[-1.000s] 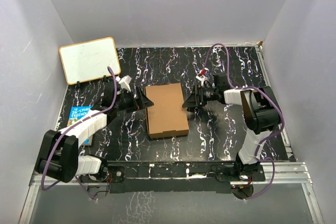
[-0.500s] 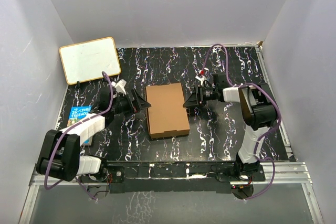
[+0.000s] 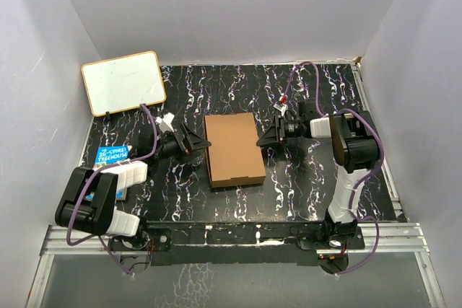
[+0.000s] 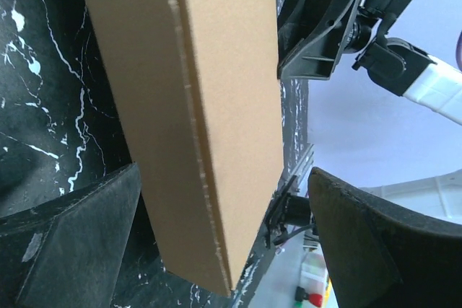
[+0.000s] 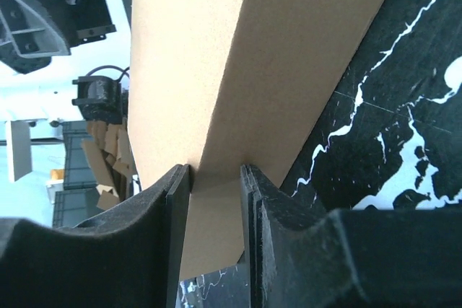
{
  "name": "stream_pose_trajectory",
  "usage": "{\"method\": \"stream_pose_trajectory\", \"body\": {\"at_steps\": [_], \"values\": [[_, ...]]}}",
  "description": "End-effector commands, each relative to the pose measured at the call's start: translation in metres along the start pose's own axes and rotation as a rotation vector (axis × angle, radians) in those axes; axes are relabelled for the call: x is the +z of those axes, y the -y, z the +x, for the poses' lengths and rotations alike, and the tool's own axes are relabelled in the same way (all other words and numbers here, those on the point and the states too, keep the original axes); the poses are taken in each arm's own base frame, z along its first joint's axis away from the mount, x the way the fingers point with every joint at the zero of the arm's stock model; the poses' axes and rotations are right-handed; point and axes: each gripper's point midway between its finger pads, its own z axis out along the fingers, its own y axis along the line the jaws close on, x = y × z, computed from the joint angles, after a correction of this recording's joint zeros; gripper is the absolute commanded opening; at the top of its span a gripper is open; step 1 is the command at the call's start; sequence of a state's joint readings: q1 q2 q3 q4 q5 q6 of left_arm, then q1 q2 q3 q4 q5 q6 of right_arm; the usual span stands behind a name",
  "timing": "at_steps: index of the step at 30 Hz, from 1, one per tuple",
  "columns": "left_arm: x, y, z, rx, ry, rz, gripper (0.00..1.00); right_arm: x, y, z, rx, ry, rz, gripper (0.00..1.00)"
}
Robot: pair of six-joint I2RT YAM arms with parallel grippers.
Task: Fold the paper box
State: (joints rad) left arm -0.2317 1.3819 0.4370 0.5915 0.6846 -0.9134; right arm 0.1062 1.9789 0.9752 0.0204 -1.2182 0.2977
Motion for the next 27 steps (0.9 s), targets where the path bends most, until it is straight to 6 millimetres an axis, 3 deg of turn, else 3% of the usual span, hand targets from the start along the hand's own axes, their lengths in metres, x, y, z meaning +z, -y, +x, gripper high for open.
{"method": "stream_pose_trajectory", "body": {"at_steps": [1, 6, 13, 21, 23, 27], "values": [[0.001, 0.012, 0.001, -0.014, -0.011, 0.085, 0.97, -0.006, 0.035, 0.0, 0.026, 0.026, 0.084, 0.35], [0.007, 0.012, 0.006, -0.025, -0.024, 0.097, 0.97, -0.008, 0.043, 0.002, 0.052, 0.025, 0.088, 0.35], [0.014, 0.029, 0.008, -0.017, -0.027, 0.161, 0.97, -0.009, 0.047, 0.004, 0.061, 0.021, 0.091, 0.35], [0.031, 0.025, 0.019, -0.03, -0.06, 0.129, 0.96, -0.009, 0.051, 0.006, 0.072, 0.015, 0.098, 0.35], [0.037, 0.026, 0.022, -0.029, -0.071, 0.124, 0.91, -0.009, 0.051, 0.007, 0.073, 0.012, 0.097, 0.35], [0.044, 0.029, 0.02, -0.033, -0.075, 0.12, 0.69, -0.009, 0.05, 0.006, 0.06, 0.009, 0.095, 0.36]]}}
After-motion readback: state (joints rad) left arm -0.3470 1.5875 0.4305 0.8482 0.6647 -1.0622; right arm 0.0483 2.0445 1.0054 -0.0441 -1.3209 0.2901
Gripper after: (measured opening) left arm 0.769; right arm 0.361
